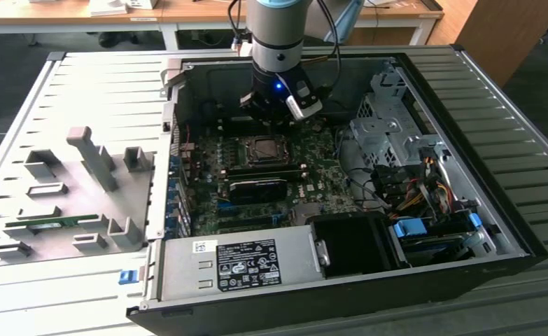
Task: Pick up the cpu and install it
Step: 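Install the first cpu locking lever, then install the second cpu locking lever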
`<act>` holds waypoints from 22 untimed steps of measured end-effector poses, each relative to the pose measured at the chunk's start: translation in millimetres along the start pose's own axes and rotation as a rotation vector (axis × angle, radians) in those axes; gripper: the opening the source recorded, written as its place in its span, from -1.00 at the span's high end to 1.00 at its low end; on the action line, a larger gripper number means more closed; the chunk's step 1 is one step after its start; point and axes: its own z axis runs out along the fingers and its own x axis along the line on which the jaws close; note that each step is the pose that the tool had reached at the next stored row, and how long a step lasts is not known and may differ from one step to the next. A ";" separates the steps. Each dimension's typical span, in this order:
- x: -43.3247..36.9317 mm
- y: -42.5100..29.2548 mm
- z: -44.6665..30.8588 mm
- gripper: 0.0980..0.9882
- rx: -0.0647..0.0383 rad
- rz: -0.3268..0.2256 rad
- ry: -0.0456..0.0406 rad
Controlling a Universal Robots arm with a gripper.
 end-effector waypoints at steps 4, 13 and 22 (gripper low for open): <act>-0.1 -1.3 -0.1 0.98 0.000 0.000 0.0000; -0.1 -4.2 -0.5 0.98 0.001 0.000 0.0000; -0.1 -6.1 -0.7 0.98 0.001 0.000 0.0000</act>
